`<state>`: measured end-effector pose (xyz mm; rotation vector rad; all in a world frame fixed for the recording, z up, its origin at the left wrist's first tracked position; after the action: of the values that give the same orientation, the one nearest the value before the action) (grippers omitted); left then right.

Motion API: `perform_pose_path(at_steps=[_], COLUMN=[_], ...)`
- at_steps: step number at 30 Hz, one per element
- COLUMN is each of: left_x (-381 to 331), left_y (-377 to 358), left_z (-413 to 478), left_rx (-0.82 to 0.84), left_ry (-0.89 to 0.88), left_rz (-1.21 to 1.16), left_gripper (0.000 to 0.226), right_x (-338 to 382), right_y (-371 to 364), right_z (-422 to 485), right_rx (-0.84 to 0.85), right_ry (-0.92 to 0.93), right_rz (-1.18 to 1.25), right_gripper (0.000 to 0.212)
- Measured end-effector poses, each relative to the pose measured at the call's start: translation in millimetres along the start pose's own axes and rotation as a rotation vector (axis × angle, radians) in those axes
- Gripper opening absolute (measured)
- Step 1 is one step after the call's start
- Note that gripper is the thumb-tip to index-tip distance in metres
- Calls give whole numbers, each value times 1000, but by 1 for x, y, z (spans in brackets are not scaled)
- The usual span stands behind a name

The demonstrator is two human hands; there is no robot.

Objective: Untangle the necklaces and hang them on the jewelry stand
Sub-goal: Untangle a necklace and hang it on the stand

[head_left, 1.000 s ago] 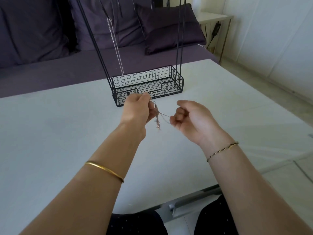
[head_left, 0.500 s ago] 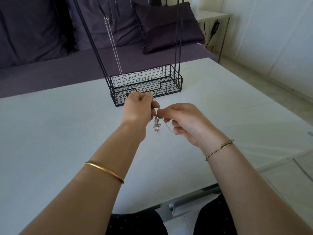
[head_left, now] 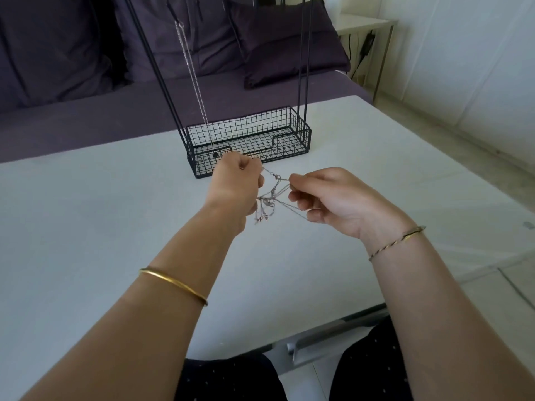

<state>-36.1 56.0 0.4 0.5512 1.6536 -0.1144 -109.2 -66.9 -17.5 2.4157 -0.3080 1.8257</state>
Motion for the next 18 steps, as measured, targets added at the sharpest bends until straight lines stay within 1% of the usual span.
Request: perform_pose_path(at_steps=[4,8,12,14,18], left_x=[0,-5,-10,-10,-11], left_y=[0,-1,-4,-3,-2], left_z=[1,-3,-11,-13,-15], left_rx=[91,259,402,433,474], left_ry=[9,-61,-125,-153,-178], left_rz=[58,169,322,414,484], left_gripper=[10,15,13,11,15], right_x=[-1,-3,-5,-6,-8], right_y=[5,10,11,12,13], right_z=[0,2,2,3,4], right_rx=[16,3,-24,-46,-82], right_ry=[-62,-100,-113,-112,-115], right_rz=[234,315,244,200,110], right_gripper=[23,22,23,24,23])
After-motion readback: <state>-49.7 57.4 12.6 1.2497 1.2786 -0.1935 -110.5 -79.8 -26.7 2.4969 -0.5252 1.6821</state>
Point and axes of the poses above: each hand's wrist, its own z-axis towards the middle knuckle, its own y-axis out of the back of the hand, x = y × z, the point moved 4 cm from there along z, towards the middle knuckle, and after that the axes turned 7 degrees about x, right-handed, at the moved point
